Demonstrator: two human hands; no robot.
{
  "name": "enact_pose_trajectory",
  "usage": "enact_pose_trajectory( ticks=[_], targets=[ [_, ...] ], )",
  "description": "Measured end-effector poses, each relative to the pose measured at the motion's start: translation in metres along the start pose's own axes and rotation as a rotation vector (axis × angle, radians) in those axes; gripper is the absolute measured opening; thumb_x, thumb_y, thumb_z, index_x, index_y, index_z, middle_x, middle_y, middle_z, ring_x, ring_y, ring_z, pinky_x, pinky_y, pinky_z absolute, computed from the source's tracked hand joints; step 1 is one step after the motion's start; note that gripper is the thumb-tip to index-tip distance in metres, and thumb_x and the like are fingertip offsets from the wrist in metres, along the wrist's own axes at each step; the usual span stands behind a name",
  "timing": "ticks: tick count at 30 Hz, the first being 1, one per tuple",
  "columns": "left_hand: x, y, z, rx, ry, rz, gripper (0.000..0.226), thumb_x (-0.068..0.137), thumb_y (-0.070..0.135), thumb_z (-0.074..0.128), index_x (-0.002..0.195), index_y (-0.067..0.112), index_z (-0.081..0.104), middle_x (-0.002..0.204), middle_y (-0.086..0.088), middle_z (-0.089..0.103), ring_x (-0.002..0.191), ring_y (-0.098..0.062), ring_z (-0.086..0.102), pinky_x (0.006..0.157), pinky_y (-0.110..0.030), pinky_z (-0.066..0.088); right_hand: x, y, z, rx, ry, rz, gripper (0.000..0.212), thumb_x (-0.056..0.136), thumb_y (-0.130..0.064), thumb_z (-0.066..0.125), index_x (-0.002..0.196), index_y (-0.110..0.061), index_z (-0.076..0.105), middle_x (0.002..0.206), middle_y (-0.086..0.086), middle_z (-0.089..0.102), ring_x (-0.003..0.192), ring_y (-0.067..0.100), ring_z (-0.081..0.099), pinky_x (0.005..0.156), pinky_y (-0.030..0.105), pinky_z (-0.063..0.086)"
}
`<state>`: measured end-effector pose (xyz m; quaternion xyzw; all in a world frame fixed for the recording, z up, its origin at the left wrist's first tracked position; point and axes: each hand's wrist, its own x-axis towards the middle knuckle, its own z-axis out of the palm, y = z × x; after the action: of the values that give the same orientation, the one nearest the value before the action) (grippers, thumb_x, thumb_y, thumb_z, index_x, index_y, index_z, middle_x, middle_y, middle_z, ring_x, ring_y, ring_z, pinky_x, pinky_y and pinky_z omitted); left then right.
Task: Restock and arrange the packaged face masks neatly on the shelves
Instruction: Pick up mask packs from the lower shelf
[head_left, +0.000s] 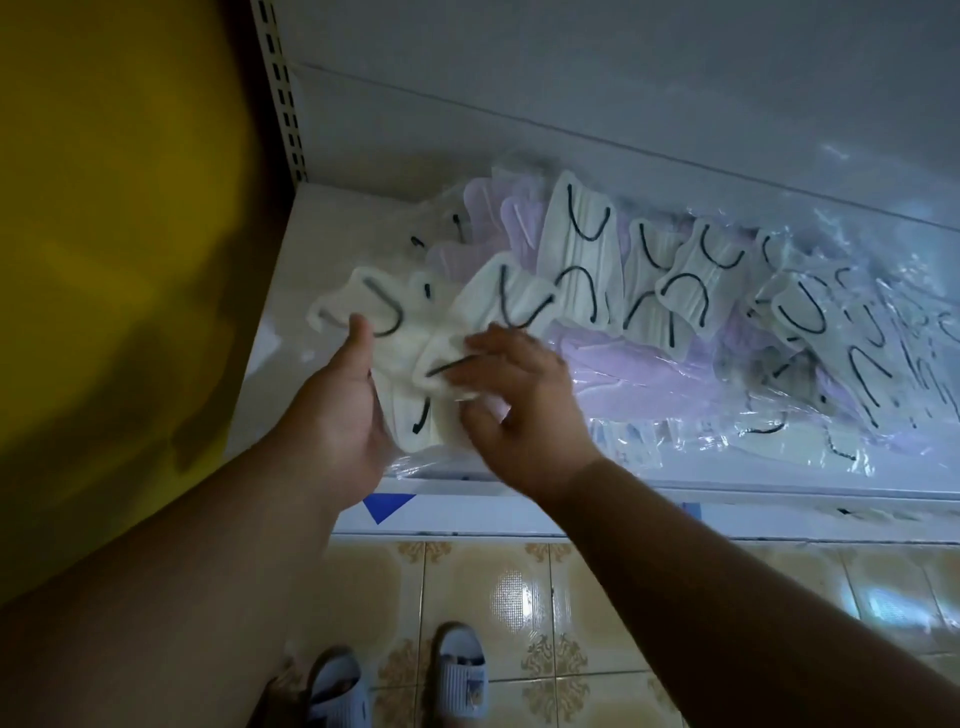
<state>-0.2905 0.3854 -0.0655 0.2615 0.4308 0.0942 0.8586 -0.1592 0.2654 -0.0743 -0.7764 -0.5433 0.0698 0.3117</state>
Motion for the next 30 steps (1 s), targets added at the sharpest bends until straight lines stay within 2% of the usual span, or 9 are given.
enact_pose_trajectory(
  ticks=[5,8,10,13,15,19,23,27,30],
  targets=[
    [0.003,-0.009,-0.001,0.259,0.233,0.100,0.030,0.088,0.016,0.070,0.118,0.013,0.066,0.108,-0.014,0.074,0.098,-0.035,0.071,0.090,-0.054,0.057,-0.004,-0.004,-0.002,0.341,-0.137,0.067,0.049,0.092,-0.036,0.039,0.113,-0.008,0.073,0.127,0.007,0.067,0.124,0.019,0.057,0.107,0.033,0.042],
    [0.009,-0.015,-0.006,0.334,0.320,0.085,0.013,0.090,0.010,0.070,0.099,0.012,0.061,0.089,-0.008,0.065,0.077,-0.023,0.062,0.063,-0.031,0.050,0.014,-0.001,-0.011,0.235,0.061,0.251,0.030,0.091,-0.024,0.050,0.108,-0.013,0.072,0.121,0.001,0.066,0.110,0.011,0.059,0.094,0.025,0.047],
    [0.011,-0.015,-0.007,0.373,0.370,0.105,0.017,0.089,0.015,0.072,0.097,0.012,0.057,0.086,-0.007,0.057,0.076,-0.021,0.055,0.064,-0.031,0.044,0.033,0.012,-0.017,-0.029,0.225,0.286,0.025,0.091,-0.016,0.057,0.114,-0.014,0.067,0.132,0.006,0.058,0.120,0.018,0.055,0.101,0.034,0.047],
    [0.015,-0.015,-0.009,0.380,0.376,0.145,0.023,0.090,0.016,0.071,0.109,0.012,0.059,0.098,-0.007,0.060,0.094,-0.023,0.059,0.081,-0.037,0.049,0.060,0.038,-0.032,-0.279,0.068,0.583,0.069,0.090,-0.046,0.065,0.149,-0.021,0.037,0.160,0.013,0.026,0.148,0.031,0.026,0.119,0.047,0.028],
    [0.015,-0.016,-0.010,0.335,0.350,0.129,0.020,0.088,0.014,0.072,0.105,0.014,0.061,0.099,-0.008,0.063,0.098,-0.026,0.061,0.090,-0.043,0.050,0.072,0.049,-0.036,-0.290,-0.062,0.733,0.091,0.085,-0.056,0.068,0.154,-0.019,0.021,0.159,0.015,0.028,0.146,0.034,0.027,0.118,0.047,0.029],
    [0.015,-0.018,-0.011,0.381,0.327,0.135,0.021,0.092,0.014,0.069,0.110,0.010,0.059,0.095,-0.006,0.059,0.087,-0.020,0.055,0.081,-0.038,0.043,0.079,0.057,-0.038,-0.256,0.005,0.758,0.075,0.087,-0.027,0.072,0.148,-0.019,0.030,0.139,0.014,0.048,0.129,0.035,0.048,0.101,0.042,0.044],
    [0.020,-0.016,-0.013,0.445,0.351,0.148,0.024,0.095,0.015,0.065,0.118,0.011,0.059,0.107,-0.007,0.062,0.093,-0.019,0.058,0.073,-0.031,0.046,0.073,0.060,-0.050,-0.121,0.198,0.805,0.060,0.086,0.001,0.055,0.141,-0.020,0.042,0.128,0.008,0.058,0.114,0.028,0.059,0.083,0.029,0.045],
    [0.019,-0.013,-0.010,0.445,0.377,0.122,0.026,0.094,0.021,0.067,0.116,0.012,0.057,0.094,-0.005,0.057,0.086,-0.021,0.056,0.077,-0.035,0.047,0.066,0.059,-0.052,0.251,0.545,0.904,0.049,0.083,-0.005,0.055,0.128,-0.025,0.052,0.104,-0.006,0.068,0.094,0.017,0.067,0.082,0.032,0.056],
    [0.015,-0.013,-0.007,0.382,0.357,0.078,0.023,0.091,0.019,0.070,0.109,0.012,0.058,0.089,-0.007,0.055,0.087,-0.025,0.054,0.083,-0.040,0.046,0.050,0.049,-0.040,0.128,0.374,0.778,0.048,0.085,-0.008,0.055,0.131,-0.022,0.051,0.112,-0.004,0.062,0.099,0.018,0.061,0.083,0.030,0.052]
  ],
)
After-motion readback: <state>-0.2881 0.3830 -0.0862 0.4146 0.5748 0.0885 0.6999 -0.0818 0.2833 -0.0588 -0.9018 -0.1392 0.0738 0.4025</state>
